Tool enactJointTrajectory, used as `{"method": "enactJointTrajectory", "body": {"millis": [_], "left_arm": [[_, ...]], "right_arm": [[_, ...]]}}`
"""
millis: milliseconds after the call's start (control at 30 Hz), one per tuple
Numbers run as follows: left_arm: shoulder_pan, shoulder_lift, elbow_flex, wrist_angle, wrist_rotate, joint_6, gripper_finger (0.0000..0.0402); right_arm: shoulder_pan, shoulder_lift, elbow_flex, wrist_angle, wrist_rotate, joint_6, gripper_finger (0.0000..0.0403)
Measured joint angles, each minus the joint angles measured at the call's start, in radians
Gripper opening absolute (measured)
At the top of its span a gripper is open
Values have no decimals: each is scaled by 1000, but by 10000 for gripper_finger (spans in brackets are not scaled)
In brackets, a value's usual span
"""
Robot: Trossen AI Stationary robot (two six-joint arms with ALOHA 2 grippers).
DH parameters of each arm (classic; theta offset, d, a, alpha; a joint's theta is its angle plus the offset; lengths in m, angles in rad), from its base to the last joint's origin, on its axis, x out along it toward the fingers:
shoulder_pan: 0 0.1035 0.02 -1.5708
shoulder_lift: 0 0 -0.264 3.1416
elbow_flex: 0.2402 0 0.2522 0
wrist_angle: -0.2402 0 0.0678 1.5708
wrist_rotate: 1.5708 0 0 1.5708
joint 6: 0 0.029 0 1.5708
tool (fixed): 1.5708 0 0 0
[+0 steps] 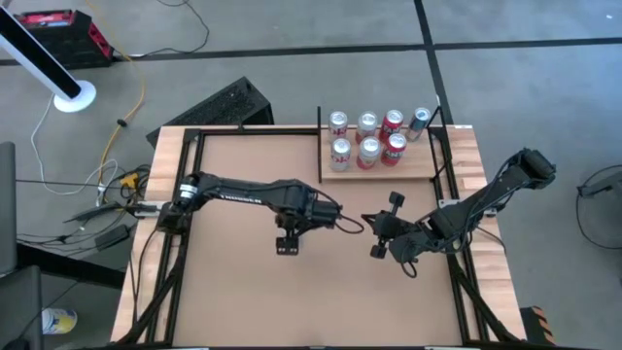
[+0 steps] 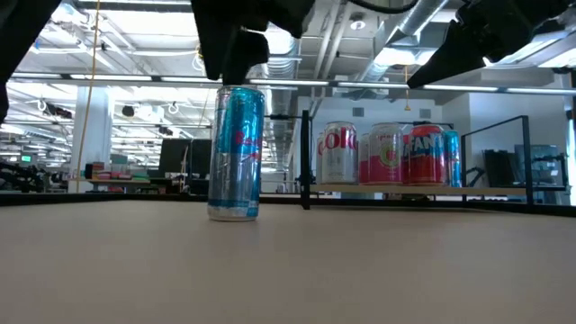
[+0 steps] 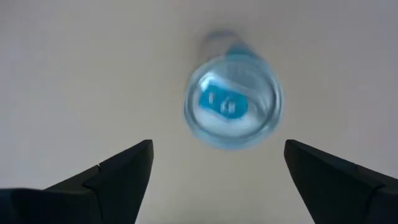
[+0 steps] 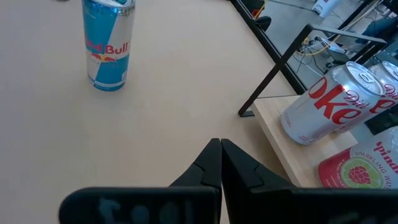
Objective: Place canned beverage on shelf
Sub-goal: Put the blue soda can on the shelf
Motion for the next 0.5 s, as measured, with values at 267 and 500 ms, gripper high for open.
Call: {"method": "enactJointTrajectory", "body": {"millis": [267, 500], "left_arm": [[8, -68, -7, -5, 16, -38, 346], [-12, -172, -7, -2, -12, -139, 346]], "right_arm": [[0, 0, 0, -1, -16, 2, 25], [0, 0, 0, -3, -27, 1, 25]]}}
